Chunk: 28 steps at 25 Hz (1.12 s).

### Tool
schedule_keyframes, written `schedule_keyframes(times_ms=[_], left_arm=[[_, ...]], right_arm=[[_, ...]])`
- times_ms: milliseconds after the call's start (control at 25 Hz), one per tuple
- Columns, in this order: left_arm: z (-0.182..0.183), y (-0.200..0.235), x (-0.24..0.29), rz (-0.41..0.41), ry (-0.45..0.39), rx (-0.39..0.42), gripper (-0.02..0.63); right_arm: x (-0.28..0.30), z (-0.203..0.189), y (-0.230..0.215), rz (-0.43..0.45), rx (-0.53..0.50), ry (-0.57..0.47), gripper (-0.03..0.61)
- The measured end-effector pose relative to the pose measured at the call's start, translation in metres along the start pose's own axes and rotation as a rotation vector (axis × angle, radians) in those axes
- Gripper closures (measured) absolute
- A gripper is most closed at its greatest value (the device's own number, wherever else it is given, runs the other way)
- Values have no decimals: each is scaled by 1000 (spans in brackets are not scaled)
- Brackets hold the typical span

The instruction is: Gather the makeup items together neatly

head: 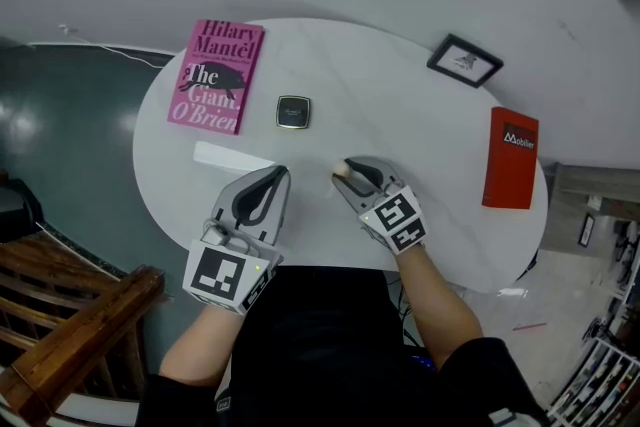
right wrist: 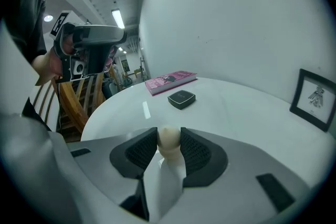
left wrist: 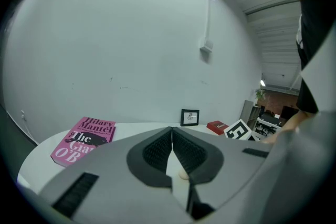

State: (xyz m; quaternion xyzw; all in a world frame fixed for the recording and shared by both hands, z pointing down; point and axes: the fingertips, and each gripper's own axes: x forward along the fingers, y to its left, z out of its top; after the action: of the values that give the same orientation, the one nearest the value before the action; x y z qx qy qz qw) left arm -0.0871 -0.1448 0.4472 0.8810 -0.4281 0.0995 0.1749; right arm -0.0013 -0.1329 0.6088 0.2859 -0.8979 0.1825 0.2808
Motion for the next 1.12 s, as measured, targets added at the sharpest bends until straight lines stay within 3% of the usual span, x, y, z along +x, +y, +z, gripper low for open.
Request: schedule_keyframes(times_ms=[560,920,1120], left_arm=[[11,25,-4,50,-1,-27,598],[2,44,1,96,10,-96,598],[2,51,1,106,15,-90,598]], right_arm=[[4,73,-48,-24,-35,-67,436],[51,58,-77,-14,-7,-3,436],[59,57,-81,-24,-29,9,436]])
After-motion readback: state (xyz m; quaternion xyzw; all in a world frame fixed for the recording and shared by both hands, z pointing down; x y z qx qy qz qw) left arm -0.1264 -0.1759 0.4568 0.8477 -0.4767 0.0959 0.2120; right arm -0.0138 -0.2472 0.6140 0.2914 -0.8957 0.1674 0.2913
